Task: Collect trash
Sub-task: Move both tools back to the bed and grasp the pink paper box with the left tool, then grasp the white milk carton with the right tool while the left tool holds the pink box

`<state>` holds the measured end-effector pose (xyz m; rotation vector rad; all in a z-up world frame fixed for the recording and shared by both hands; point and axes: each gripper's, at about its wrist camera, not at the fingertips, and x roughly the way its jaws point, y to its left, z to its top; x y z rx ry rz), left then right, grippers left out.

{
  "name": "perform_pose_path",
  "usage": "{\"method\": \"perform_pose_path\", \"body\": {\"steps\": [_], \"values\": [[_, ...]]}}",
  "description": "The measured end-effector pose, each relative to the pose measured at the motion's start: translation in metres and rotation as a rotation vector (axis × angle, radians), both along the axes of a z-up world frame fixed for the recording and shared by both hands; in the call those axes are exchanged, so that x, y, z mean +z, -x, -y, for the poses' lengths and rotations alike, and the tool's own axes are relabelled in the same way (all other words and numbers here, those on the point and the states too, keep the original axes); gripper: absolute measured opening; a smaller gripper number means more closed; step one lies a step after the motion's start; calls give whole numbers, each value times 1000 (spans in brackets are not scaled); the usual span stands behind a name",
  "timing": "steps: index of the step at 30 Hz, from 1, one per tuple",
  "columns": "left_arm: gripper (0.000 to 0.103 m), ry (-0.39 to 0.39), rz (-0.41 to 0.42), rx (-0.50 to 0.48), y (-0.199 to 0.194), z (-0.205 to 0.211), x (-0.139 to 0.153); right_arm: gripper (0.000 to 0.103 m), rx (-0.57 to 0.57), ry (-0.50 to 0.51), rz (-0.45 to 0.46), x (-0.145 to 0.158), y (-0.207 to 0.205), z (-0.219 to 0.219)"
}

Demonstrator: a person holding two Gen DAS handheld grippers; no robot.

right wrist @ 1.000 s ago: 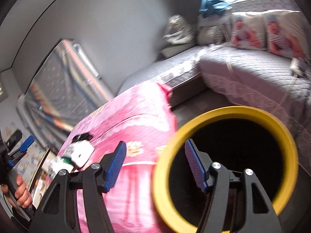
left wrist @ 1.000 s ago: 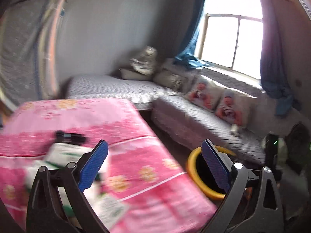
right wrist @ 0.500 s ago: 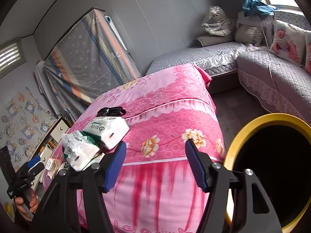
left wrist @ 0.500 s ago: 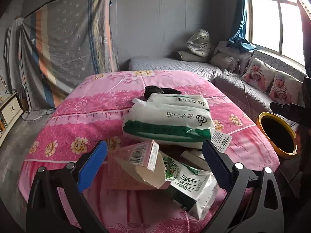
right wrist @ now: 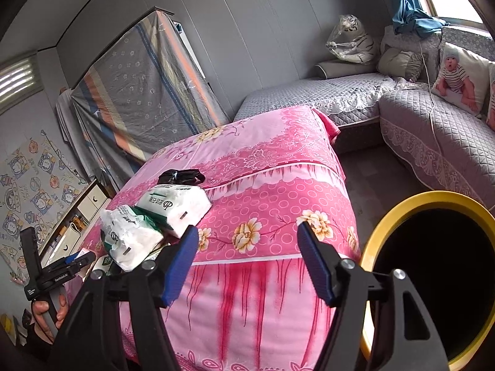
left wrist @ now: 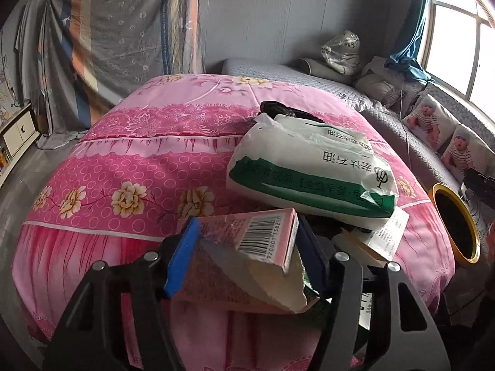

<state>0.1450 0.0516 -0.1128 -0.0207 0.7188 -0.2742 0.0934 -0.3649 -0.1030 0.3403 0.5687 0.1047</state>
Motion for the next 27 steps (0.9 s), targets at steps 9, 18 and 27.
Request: {"method": "perform_pose_path", "body": {"steps": [9,18,27], "values": [[34,88,64,40,13,-28,10,63,116,14,23,10,-4,-25],[34,122,174,102,44,-52,45,69,559,120,11,19,6,-142],[34,146,212,63,59,-49,52,69,729,136,-156,1,-14,-222]]}}
